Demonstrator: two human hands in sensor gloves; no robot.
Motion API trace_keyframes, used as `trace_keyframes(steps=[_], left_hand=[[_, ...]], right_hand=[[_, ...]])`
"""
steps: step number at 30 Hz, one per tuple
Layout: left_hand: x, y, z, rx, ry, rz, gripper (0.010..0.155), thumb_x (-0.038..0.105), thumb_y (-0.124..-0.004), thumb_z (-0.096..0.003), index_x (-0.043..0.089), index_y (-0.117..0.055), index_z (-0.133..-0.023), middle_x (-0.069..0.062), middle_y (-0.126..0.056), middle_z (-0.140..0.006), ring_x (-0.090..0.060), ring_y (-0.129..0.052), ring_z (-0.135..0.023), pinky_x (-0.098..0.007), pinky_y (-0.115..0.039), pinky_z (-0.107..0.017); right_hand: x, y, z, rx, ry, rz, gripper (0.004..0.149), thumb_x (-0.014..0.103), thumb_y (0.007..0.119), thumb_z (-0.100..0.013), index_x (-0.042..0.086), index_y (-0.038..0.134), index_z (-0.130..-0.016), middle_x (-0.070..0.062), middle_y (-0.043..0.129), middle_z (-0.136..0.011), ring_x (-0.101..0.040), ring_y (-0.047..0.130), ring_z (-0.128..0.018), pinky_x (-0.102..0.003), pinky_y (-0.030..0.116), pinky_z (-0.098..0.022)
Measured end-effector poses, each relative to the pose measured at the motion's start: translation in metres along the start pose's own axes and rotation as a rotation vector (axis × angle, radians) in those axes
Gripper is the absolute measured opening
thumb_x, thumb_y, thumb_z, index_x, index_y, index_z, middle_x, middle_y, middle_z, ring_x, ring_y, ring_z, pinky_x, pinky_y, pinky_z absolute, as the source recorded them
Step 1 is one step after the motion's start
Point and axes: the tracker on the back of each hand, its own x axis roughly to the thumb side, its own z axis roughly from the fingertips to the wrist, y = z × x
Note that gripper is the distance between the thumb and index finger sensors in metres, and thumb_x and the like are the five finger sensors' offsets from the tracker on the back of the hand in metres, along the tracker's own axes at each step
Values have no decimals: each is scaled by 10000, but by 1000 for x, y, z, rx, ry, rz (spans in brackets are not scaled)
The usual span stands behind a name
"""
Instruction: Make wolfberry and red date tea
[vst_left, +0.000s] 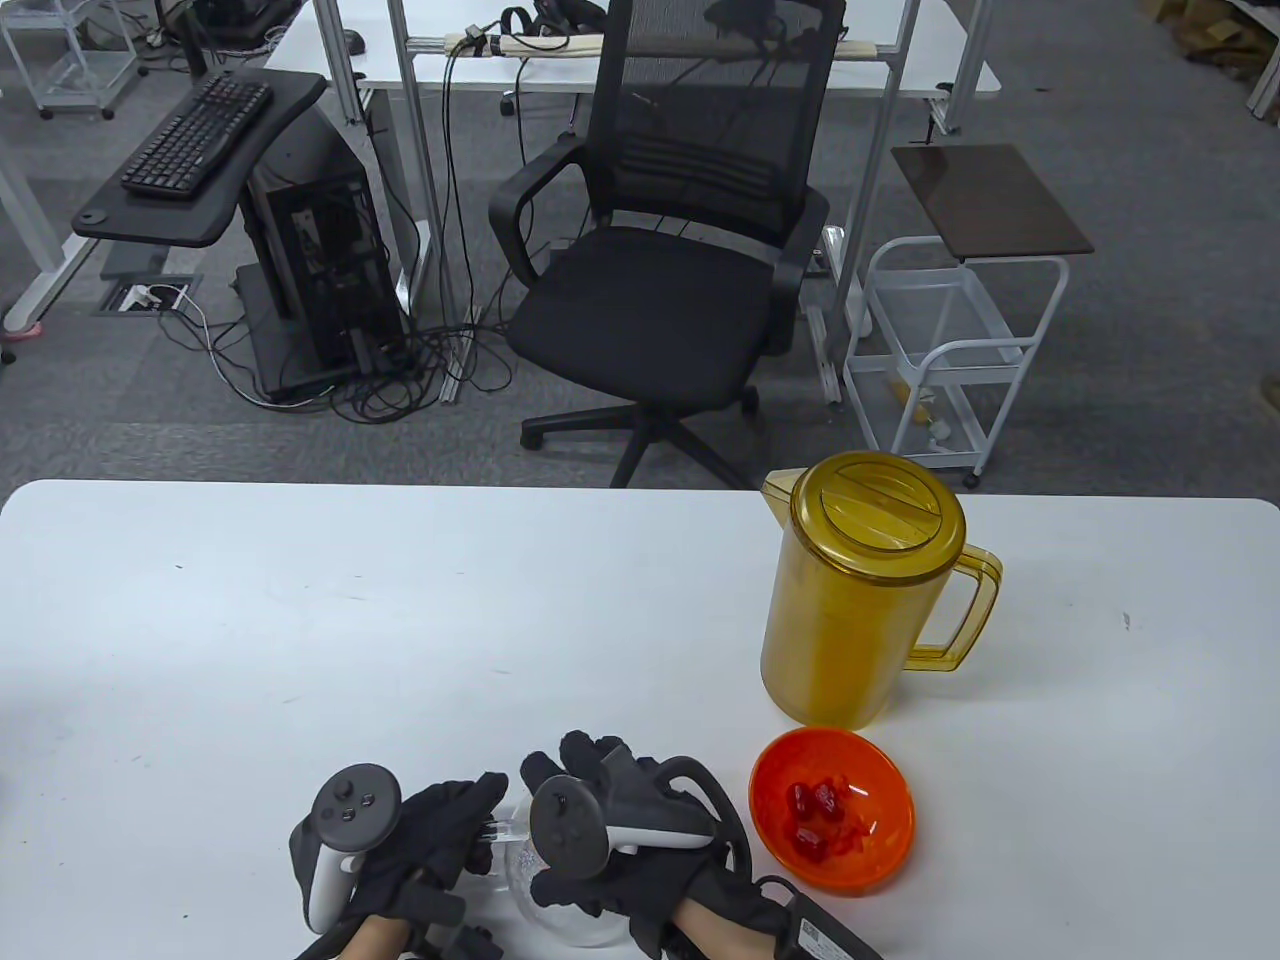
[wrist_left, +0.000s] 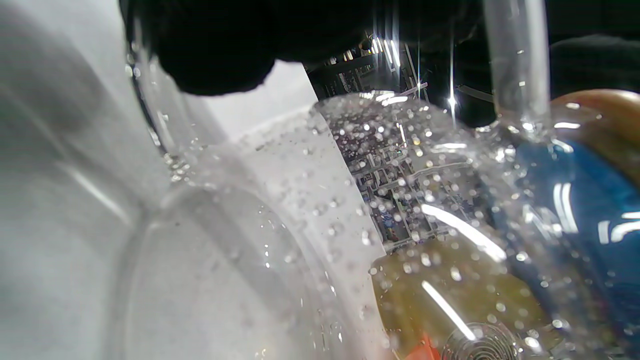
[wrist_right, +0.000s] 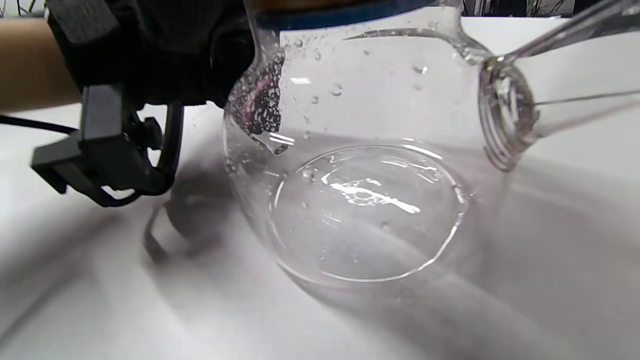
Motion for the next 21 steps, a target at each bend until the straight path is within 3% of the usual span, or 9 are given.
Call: trace_keyframes(steps=[7, 15, 21], left_hand=[[0, 0, 0, 1, 0, -3, 380, 503, -695, -553, 223, -860, -356, 54, -911, -273, -193, -985, -346, -445, -784, -550], [0, 0, 0, -1, 3, -1, 380, 504, -697, -552, 223, -862, -357, 53, -912, -273, -194, -985, -346, -447, -783, -549], [0, 0, 0, -2, 2, 0, 380, 504, -697, -552, 223, -862, -357, 53, -912, -273, -195, -984, -345, -447, -782, -549]], right_hand=[[0, 0, 0, -58, -14, -3, 944, 505, 742, -518, 32, 204, -1134, -389, 308, -1106, -648, 445, -962, -718, 472, -675], [-3, -3, 1, -72, -18, -58, 988, 486, 761, -519, -5, 147, -1116, -392, 292, -1089, -640, 430, -948, -713, 445, -682], [-6, -18, 18, -163, -32, -87, 992, 485, 770, -510, -9, 161, -1116, -392, 306, -1086, -639, 438, -945, -713, 445, -680]])
